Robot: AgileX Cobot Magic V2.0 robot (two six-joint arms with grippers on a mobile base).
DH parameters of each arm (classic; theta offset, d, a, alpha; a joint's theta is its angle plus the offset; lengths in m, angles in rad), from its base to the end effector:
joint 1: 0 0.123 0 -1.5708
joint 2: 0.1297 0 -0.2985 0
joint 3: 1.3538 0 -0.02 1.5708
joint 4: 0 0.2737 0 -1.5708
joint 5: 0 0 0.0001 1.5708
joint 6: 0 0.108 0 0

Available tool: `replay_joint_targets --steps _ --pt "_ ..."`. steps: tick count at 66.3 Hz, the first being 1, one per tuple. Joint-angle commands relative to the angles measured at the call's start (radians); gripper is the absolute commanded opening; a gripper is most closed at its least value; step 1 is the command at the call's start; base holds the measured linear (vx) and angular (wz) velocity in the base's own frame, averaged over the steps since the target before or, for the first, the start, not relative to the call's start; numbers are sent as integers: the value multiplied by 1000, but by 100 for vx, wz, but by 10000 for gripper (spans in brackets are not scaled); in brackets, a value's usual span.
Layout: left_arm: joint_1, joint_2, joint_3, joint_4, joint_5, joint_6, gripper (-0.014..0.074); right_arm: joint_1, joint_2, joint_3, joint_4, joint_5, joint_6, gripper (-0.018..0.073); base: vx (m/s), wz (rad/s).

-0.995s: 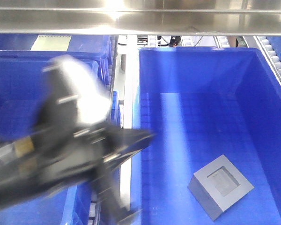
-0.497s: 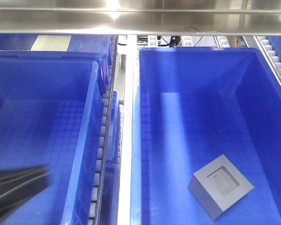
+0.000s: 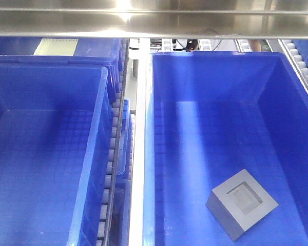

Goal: Sort gray base to blue bin

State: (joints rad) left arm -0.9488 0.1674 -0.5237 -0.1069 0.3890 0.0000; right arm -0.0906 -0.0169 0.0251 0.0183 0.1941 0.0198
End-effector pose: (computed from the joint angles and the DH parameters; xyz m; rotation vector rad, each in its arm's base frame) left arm 0.0320 -0.0521 0.3519 0.6811 1.4233 -0.8628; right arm 0.0816 -0.0070 0.1857 0.1055 1.6826 -0.0367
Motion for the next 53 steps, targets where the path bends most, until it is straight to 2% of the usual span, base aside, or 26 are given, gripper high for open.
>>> replay_joint_targets --steps 1,48,53 --pt "-3 13 -23 -7 -83 -17 -7 0 -2 5 -7 -47 -8 -5 0 0" --pt "-3 13 -18 -7 -83 -16 -7 0 -2 5 -7 -47 -8 -5 0 0" --pt "4 -3 -4 25 -80 -15 -7 0 -2 5 -7 -47 -8 -5 0 0"
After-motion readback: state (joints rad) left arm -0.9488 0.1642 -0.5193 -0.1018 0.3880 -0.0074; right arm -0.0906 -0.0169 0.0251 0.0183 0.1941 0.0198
